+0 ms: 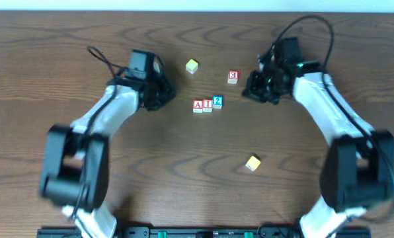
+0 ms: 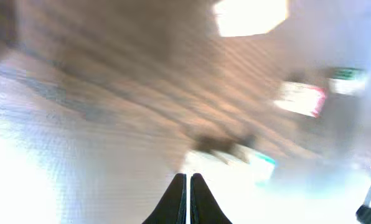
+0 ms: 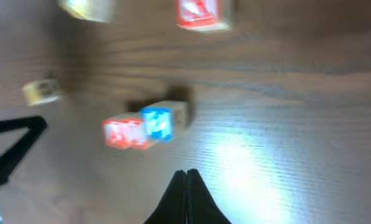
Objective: Spell out Ai2
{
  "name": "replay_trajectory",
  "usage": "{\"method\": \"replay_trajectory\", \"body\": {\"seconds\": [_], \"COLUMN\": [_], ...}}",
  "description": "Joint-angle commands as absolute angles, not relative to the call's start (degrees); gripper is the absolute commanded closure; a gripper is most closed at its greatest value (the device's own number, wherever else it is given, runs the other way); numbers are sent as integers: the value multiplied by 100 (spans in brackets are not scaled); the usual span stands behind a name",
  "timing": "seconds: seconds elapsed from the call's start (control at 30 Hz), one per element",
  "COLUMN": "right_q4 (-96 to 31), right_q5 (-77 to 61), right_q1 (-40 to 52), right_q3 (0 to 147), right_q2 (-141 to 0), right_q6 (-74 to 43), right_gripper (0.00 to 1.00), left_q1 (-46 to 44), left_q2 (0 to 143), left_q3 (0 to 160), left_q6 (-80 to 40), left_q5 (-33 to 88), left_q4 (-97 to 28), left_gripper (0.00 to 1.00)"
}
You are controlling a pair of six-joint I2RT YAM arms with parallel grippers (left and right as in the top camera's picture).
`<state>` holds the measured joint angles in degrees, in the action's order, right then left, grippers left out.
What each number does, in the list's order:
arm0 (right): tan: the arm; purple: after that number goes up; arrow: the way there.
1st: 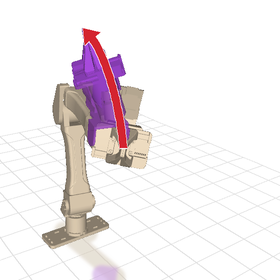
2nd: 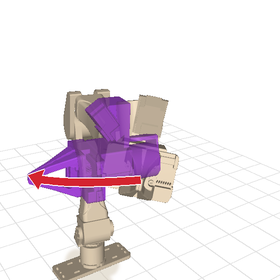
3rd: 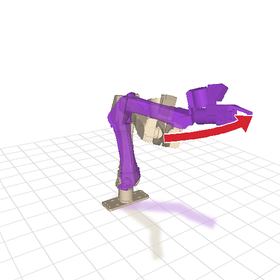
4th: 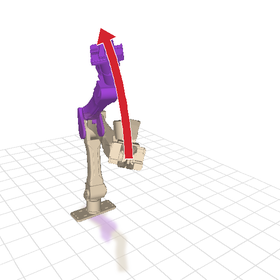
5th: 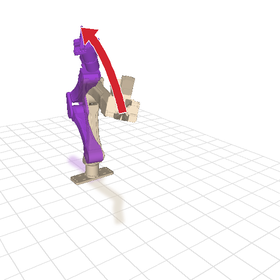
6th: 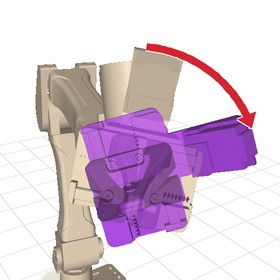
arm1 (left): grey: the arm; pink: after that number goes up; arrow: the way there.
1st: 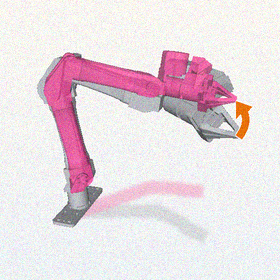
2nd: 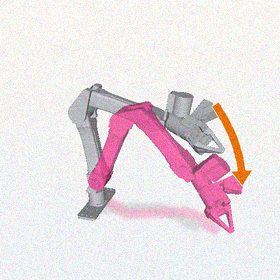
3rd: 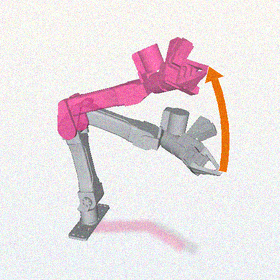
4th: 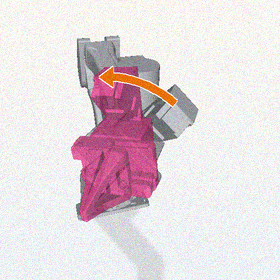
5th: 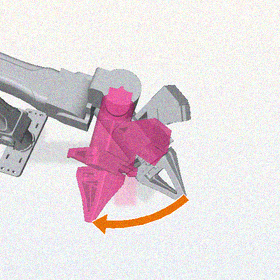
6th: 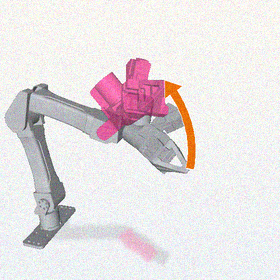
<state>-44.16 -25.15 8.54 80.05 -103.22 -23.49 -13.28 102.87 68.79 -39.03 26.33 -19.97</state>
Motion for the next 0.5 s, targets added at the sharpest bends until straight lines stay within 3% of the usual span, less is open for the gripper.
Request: {"method": "replay_trajectory", "body": {"seconds": [0.0, 0.23, 0.47], "right_q4": [-4731, -6298, -6519], "right_q5": [-2370, -1894, -1841], "right_q1": [816, 832, 832], "right_q3": [8250, 8121, 6678], "right_q2": [-9330, -6978, -4510], "right_q6": [-1653, -860, -615], "right_gripper": [98, 98, 98], "left_q1": [-1385, -1990, -2974], "left_q2": [9131, 6532, 4353], "left_q3": [6895, 6893, 6407], "left_q6": [-3052, -2018, -1925], "left_q5": [2268, 1437, -204], "left_q4": [-2526, -4185, -5266], "left_gripper": [94, 94, 94]}}
